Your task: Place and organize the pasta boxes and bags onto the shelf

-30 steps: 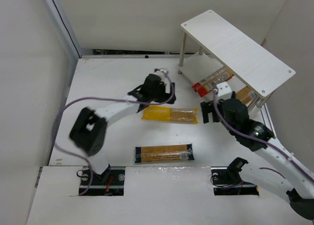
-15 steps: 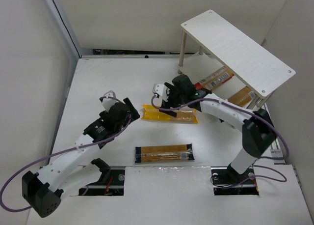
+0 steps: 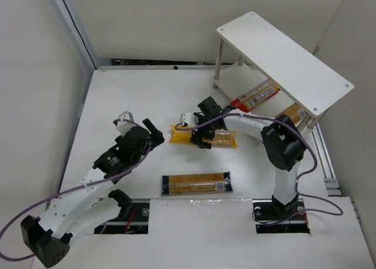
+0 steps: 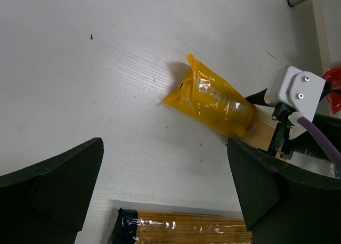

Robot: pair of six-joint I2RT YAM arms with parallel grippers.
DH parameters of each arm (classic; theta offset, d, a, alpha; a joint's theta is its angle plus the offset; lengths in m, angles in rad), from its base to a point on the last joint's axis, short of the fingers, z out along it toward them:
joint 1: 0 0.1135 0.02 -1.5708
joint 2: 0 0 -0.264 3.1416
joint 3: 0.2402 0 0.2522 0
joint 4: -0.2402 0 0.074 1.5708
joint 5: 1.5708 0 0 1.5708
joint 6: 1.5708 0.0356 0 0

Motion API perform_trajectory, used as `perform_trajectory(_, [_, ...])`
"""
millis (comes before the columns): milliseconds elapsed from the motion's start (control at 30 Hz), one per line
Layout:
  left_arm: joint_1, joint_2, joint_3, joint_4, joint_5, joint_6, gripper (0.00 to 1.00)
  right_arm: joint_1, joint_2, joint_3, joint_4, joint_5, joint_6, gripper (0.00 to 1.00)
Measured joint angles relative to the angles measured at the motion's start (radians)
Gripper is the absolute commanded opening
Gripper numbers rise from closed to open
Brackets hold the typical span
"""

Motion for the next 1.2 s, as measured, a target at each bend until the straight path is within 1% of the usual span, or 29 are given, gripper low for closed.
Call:
perform_trajectory(133, [0.000,0.000,0.000,0.003,0.001,0.000,1.00,0.000,-0.001,-0.032,0.031,0.039,0.059,0.92])
perform_trajectory(167, [0.000,-0.002,0.000,0.003,0.001,0.000,1.00,0.000,-0.005,-0.039,0.039,0.050,0.077,0.85])
perform_trajectory(200, [0.000,-0.004,0.000,0.003,0.000,0.000,1.00,0.000,-0.010,-0.048,0.048,0.059,0.096,0.81])
perform_trajectory(233, [0.000,-0.008,0.000,0.004,0.000,0.000,1.00,0.000,-0.015,-0.059,0.061,0.071,0.116,0.75])
perform_trajectory(267, [0.000,-0.012,0.000,0.004,0.000,0.000,1.00,0.000,-0.020,-0.070,0.073,0.078,0.136,0.55])
perform_trajectory(333, [0.000,-0.021,0.000,0.004,0.000,0.000,1.00,0.000,-0.031,-0.085,0.092,0.094,0.171,0.23])
perform_trajectory(367, [0.000,-0.024,0.000,0.004,0.000,0.000,1.00,0.001,-0.038,-0.087,0.097,0.105,0.186,0.09])
perform_trajectory(400, [0.000,-0.025,0.000,0.004,0.000,0.000,1.00,0.003,-0.049,-0.092,0.111,0.113,0.201,0.00])
perform_trajectory(533, [0.000,-0.025,0.000,0.003,-0.005,-0.007,1.00,0.001,-0.116,-0.142,0.142,0.150,0.251,0.00])
perform_trajectory(633, [0.000,-0.023,-0.002,0.000,-0.011,-0.020,1.00,-0.004,-0.173,-0.186,0.133,0.165,0.306,0.00])
perform_trajectory(733, [0.000,-0.023,-0.013,-0.002,-0.014,-0.027,1.00,-0.004,-0.281,-0.192,0.086,0.215,0.385,0.00])
perform_trajectory(800, [0.000,-0.026,-0.024,-0.005,-0.014,-0.030,1.00,-0.003,-0.379,-0.167,0.069,0.280,0.453,0.00])
perform_trajectory(933, [0.000,-0.031,-0.028,-0.002,-0.014,-0.034,1.00,-0.002,-0.557,-0.043,0.082,0.447,0.587,0.00])
perform_trajectory(1033, [0.000,-0.034,-0.028,0.000,-0.014,-0.034,1.00,-0.001,-0.663,0.055,0.135,0.619,0.688,0.00])
perform_trajectory(1133, [0.000,-0.033,-0.037,0.014,-0.014,-0.034,1.00,-0.019,-0.692,0.192,0.113,0.830,0.807,0.00])
perform_trajectory(1200, [0.000,-0.027,-0.040,0.013,-0.011,-0.034,1.00,-0.061,-0.659,0.329,0.027,0.990,0.930,0.00])
